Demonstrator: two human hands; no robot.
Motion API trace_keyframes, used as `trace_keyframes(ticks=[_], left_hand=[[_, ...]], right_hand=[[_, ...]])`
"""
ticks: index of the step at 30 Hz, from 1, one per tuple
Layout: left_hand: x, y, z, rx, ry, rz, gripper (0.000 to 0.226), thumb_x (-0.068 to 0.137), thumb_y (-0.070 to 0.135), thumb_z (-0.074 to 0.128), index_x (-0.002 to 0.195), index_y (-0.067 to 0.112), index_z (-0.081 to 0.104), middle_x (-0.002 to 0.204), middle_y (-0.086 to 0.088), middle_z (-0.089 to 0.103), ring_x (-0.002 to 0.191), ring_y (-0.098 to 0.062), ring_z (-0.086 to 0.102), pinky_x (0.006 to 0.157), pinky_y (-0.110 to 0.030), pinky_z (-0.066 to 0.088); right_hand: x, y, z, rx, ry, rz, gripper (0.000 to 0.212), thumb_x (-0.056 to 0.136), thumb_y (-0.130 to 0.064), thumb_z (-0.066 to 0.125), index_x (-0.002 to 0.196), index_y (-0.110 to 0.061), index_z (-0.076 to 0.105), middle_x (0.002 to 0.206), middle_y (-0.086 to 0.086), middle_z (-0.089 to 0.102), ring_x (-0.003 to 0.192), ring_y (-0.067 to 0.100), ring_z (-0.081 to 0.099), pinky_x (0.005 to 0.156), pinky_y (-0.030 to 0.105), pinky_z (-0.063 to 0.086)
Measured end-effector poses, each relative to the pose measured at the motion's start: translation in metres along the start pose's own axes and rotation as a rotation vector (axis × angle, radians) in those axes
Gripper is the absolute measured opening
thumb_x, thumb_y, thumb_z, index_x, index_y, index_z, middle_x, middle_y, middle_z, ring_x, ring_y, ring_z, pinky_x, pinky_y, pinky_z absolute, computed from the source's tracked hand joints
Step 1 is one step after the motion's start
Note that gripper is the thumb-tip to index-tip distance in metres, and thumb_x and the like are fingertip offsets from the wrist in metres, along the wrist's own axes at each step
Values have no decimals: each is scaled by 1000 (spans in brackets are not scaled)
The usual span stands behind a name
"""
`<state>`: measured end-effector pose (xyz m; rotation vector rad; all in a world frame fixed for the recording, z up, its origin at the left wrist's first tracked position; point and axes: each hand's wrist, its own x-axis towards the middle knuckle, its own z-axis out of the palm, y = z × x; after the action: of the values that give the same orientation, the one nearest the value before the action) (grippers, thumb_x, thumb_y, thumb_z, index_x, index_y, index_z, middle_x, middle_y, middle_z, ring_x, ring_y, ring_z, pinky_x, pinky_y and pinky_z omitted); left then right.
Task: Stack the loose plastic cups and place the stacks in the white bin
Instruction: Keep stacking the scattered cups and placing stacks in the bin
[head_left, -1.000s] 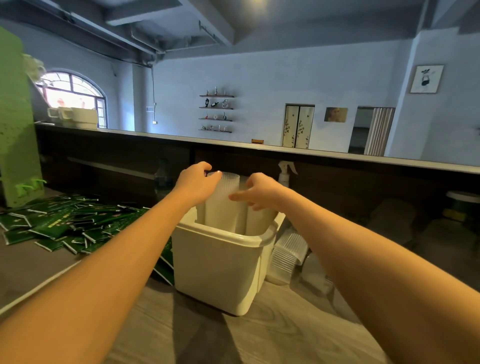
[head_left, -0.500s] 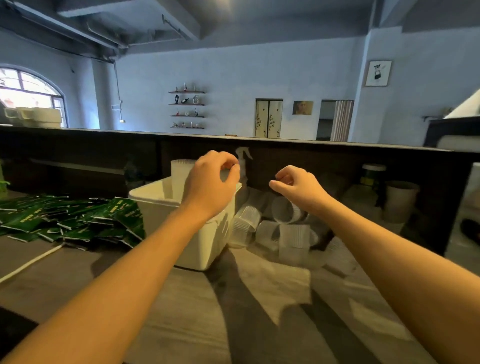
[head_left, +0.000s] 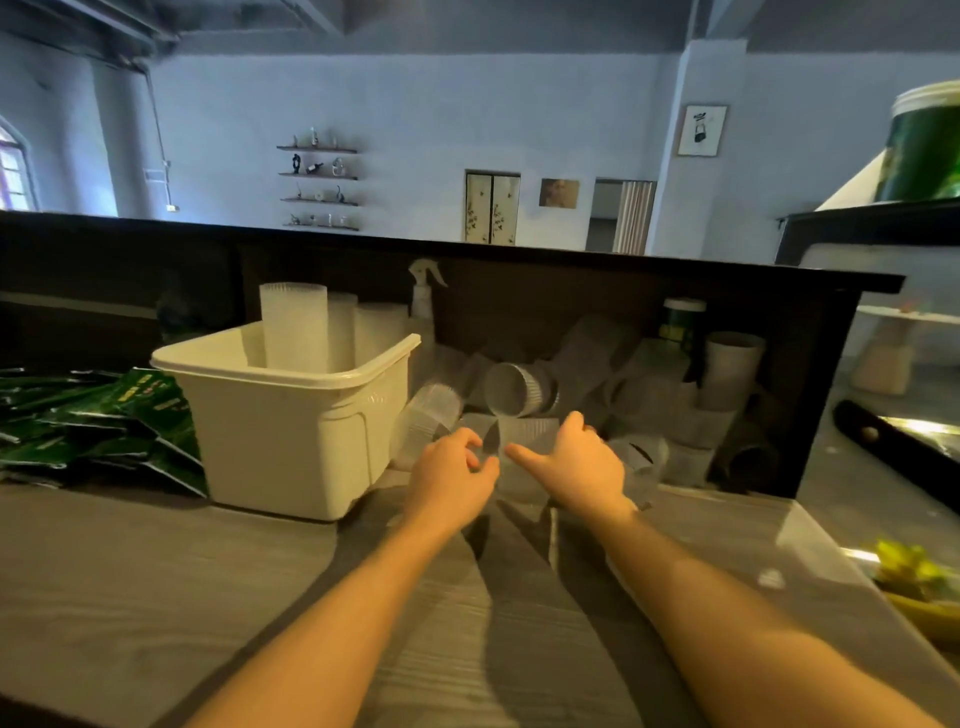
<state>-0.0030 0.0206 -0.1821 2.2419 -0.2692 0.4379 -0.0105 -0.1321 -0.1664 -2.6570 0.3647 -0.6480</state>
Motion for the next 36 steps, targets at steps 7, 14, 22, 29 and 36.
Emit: trace_keyframes(ticks=[7, 14, 22, 29, 36], left_hand=[[8, -10, 36, 145, -149, -93, 63, 84, 47, 68, 135, 18, 47, 131, -3, 56, 120, -24, 54, 95, -41, 50], [18, 9, 55, 252, -141, -165, 96, 74, 70, 67, 149, 24, 30, 148, -2, 41, 132, -26, 45, 100, -42, 46], [13, 20, 70, -151, -160, -187, 77, 67, 53, 82, 130, 25, 48, 127, -1, 61, 113, -22, 60, 94, -42, 52], [1, 10, 48, -406, -213, -135, 75, 79, 47, 76, 141, 27, 38, 130, 0, 54, 110, -16, 58, 76, -24, 52], [-4, 14, 44, -670, -258, -134, 58, 74, 46, 80, 121, 23, 55, 112, 0, 64, 103, -18, 66, 93, -45, 55]], right_hand=[[13, -6, 13, -39, 9, 13, 81, 77, -74, 57, 123, -9, 45, 117, 12, 63, 111, 32, 58, 88, 45, 50], [16, 13, -8, 519, -40, 64, 83, 66, -70, 67, 124, -14, 46, 118, 5, 59, 106, 25, 60, 88, 46, 54], [-1, 44, -32, 1087, -88, 175, 45, 79, -40, 77, 110, -24, 47, 113, -2, 58, 103, 13, 61, 85, 41, 58], [-40, 73, -42, 872, 32, 6, 80, 76, -31, 81, 138, -19, 30, 123, -3, 51, 113, 14, 55, 92, 33, 52], [-57, 84, -39, 426, -27, -103, 78, 77, -39, 77, 136, -21, 30, 135, 0, 34, 118, 16, 42, 96, 34, 46]])
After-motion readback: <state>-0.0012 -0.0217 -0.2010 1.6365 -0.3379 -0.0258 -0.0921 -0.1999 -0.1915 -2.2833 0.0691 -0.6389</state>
